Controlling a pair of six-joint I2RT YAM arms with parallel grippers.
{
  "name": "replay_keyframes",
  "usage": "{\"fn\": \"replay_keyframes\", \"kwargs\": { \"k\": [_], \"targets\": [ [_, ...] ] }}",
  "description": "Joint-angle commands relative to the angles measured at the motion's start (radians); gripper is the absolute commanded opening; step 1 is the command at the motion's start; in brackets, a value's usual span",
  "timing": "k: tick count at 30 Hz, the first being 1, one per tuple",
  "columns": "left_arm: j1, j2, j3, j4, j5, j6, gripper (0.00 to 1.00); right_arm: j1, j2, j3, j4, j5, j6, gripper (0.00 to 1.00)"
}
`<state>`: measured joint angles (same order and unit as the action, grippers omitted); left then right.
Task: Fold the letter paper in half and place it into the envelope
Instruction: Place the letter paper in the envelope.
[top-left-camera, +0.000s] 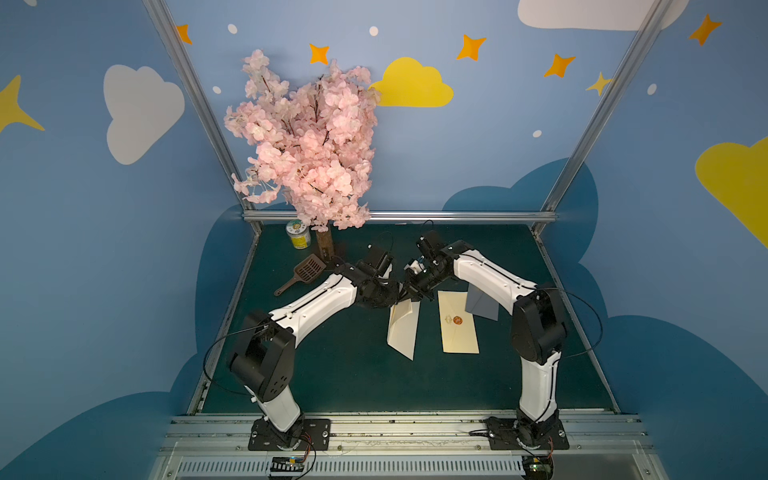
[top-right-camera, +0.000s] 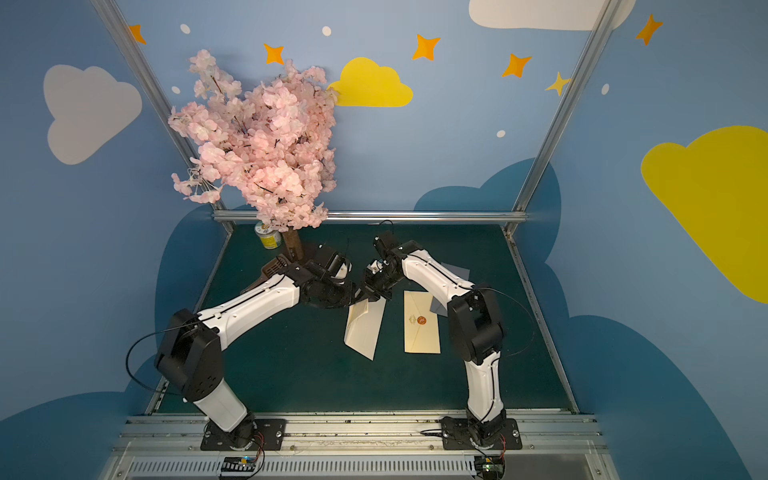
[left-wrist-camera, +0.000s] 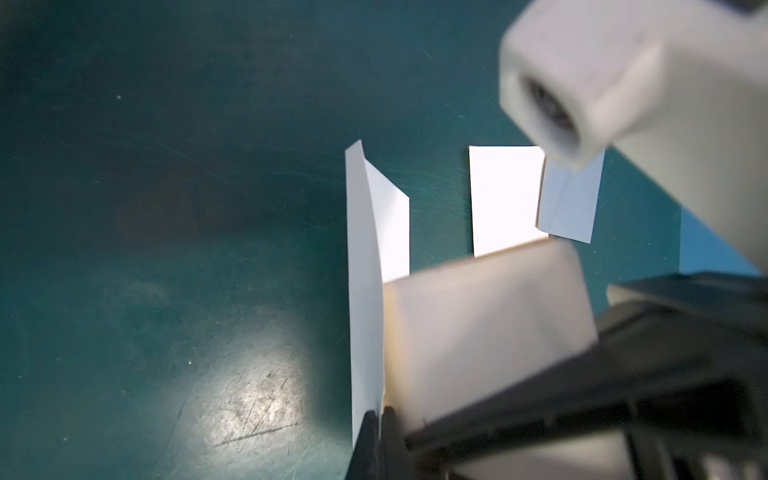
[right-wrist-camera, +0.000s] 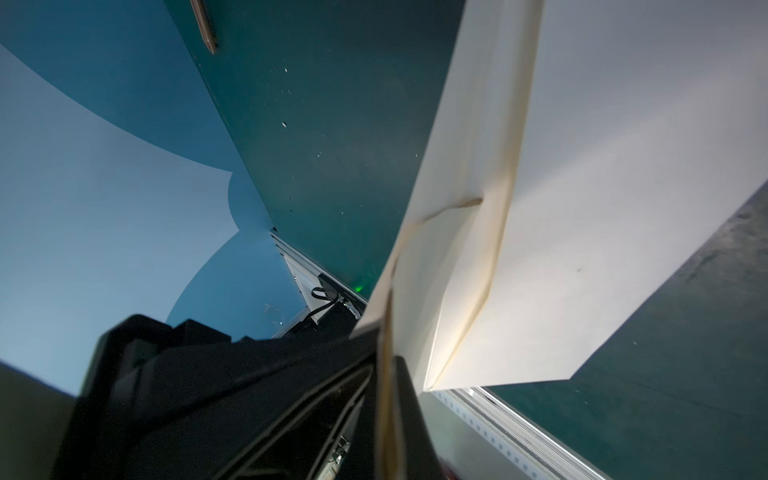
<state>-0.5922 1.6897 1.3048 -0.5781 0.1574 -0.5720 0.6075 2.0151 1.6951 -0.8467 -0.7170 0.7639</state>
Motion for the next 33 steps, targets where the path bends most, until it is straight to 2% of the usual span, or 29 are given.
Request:
{"fn": "replay_keyframes", "kwargs": {
  "k": [1,15,33],
  "targets": [
    [-0.011,-0.019,-0.039,0.056,0.069,-0.020,0.03,-0.010,0.033,0.005,0.029,-0.025,0.023,0.00],
    [-0.016,-0.059,-0.061,0.092,0.111,-0.019,0.03,0.000,0.085,0.075,-0.164,0.100,-0.046,0.00],
    [-0.026,-0.090,-0.081,0.113,0.142,-0.025,0.03,0.069,0.086,0.109,-0.243,0.194,-0.044,0.00]
  ]
}}
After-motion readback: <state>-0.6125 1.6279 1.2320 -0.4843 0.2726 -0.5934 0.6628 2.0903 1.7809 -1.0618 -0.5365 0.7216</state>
